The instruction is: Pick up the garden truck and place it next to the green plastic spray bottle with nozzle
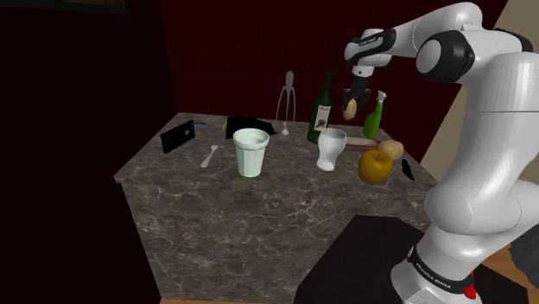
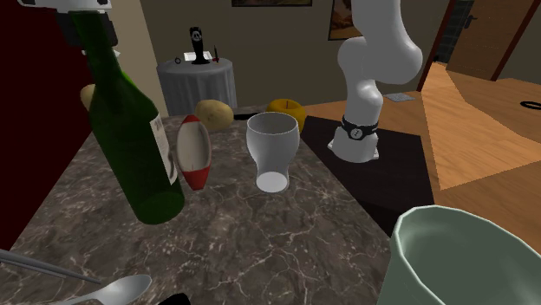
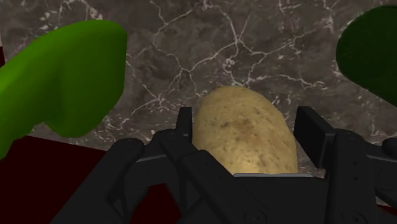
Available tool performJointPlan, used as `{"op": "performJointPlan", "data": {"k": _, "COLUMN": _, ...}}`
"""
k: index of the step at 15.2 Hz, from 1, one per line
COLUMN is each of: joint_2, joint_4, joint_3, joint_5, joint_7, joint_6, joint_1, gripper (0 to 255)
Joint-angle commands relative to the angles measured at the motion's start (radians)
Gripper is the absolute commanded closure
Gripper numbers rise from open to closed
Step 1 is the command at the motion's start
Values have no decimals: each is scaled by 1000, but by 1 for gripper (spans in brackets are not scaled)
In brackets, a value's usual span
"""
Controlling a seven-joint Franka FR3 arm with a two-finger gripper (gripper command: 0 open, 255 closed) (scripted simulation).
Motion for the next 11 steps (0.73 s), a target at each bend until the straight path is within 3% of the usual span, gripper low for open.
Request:
{"op": "performJointPlan", "data": {"k": 1, "joint_2": 5, "joint_4": -20, "joint_3": 0, "joint_5": 1, "joint_7": -1, "joint_6": 26, "joint_1": -1, "gripper": 255}}
{"op": "performJointPlan", "data": {"k": 11, "joint_2": 37, "joint_4": -109, "joint_3": 3, "joint_5": 6, "joint_7": -2, "joint_6": 146, "joint_1": -1, "gripper": 255}}
